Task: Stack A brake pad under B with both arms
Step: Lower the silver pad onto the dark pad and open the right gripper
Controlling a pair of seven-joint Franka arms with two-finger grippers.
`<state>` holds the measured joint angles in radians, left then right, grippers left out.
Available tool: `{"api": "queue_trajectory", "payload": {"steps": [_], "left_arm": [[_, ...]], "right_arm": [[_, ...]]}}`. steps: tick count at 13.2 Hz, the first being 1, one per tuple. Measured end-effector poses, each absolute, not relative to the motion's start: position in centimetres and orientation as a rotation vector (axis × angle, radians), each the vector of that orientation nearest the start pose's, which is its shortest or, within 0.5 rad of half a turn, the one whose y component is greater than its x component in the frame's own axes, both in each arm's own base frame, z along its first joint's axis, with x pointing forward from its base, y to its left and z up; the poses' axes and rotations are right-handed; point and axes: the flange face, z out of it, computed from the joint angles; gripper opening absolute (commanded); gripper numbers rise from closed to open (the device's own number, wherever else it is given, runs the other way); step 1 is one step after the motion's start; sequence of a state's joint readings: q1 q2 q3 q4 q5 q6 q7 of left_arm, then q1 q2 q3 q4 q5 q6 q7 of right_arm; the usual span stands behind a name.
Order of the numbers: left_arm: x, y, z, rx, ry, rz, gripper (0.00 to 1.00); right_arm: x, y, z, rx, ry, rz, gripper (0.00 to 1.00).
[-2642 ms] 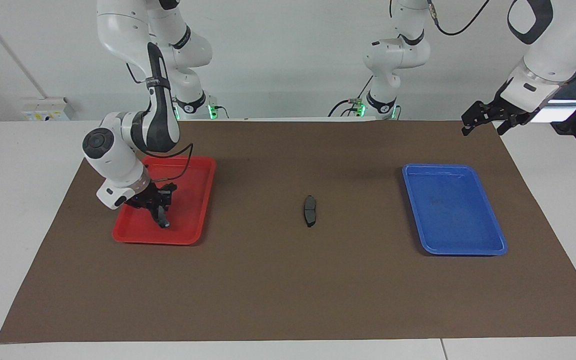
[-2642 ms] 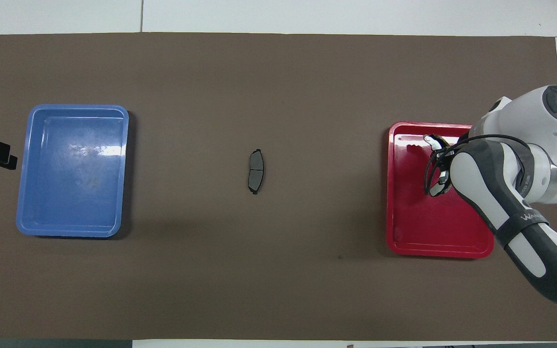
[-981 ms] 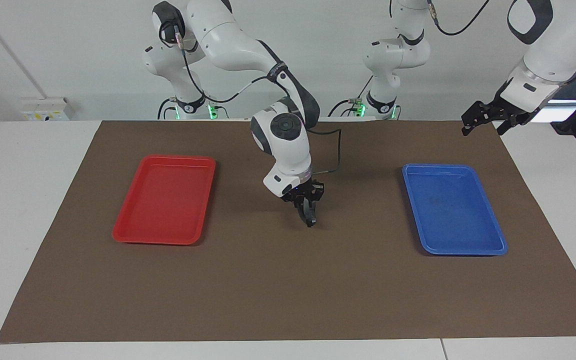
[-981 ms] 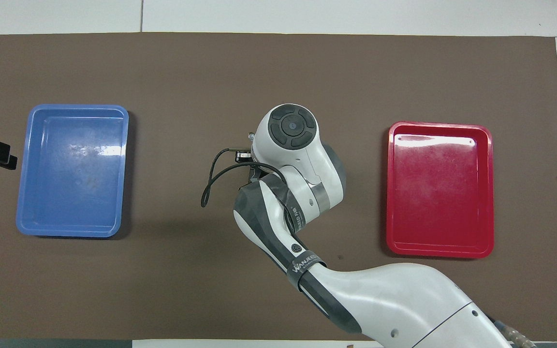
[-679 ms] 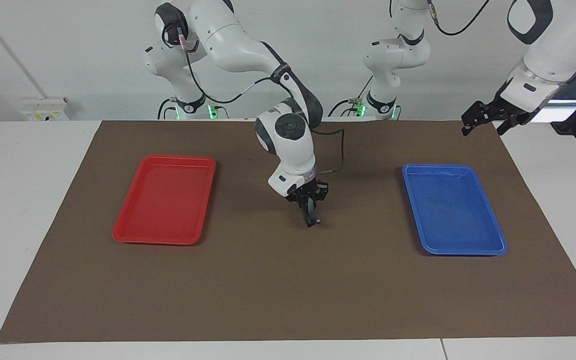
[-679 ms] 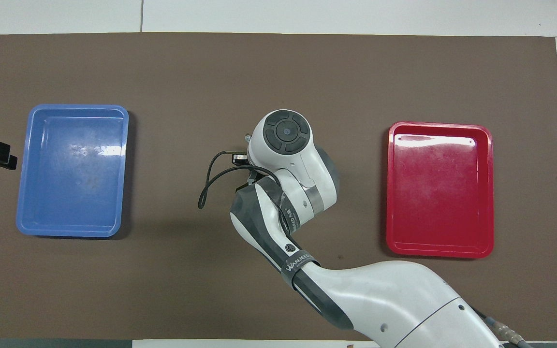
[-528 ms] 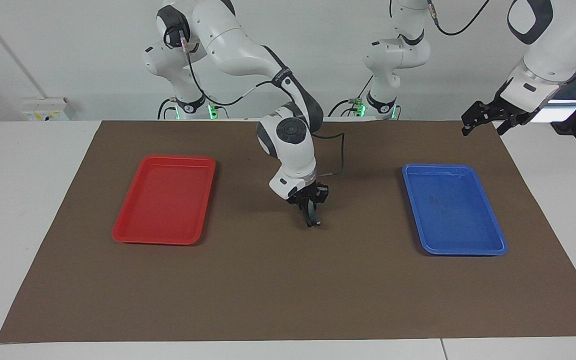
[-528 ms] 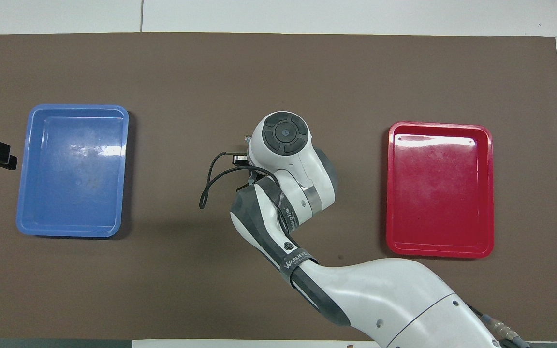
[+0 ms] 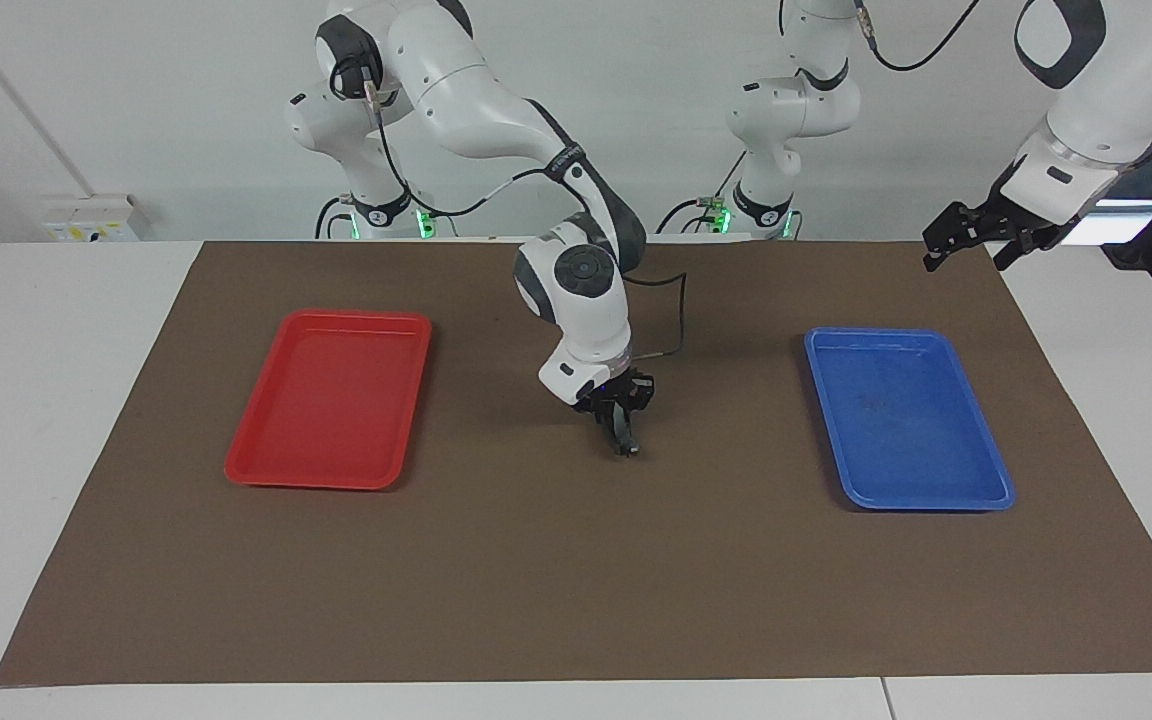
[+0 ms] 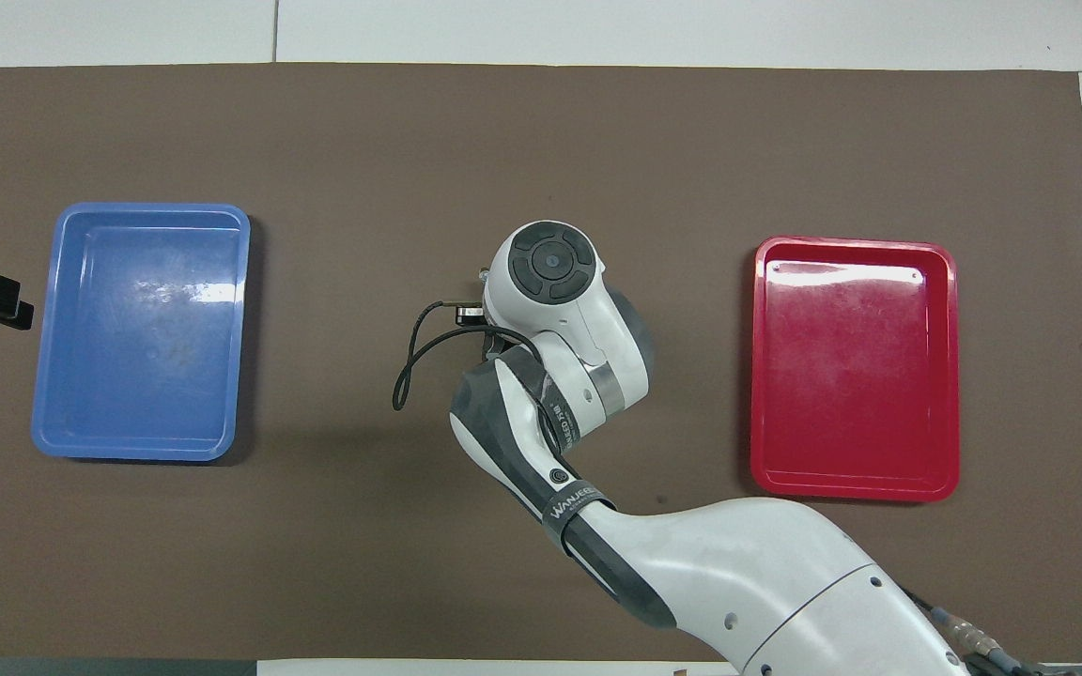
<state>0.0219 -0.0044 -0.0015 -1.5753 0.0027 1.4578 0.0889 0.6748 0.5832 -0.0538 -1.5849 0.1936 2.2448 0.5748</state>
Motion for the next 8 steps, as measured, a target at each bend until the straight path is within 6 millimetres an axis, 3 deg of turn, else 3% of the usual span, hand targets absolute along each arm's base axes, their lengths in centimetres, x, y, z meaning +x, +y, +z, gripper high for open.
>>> {"api": "queue_trajectory", "payload": {"steps": [8], "left_arm": [[54.03, 1.14, 61.56, -3.138, 0.107, 0.178, 1.0]], "right_arm": [[56.46, 41.58, 29.86, -2.995, 0.076, 0.006, 0.0]]}}
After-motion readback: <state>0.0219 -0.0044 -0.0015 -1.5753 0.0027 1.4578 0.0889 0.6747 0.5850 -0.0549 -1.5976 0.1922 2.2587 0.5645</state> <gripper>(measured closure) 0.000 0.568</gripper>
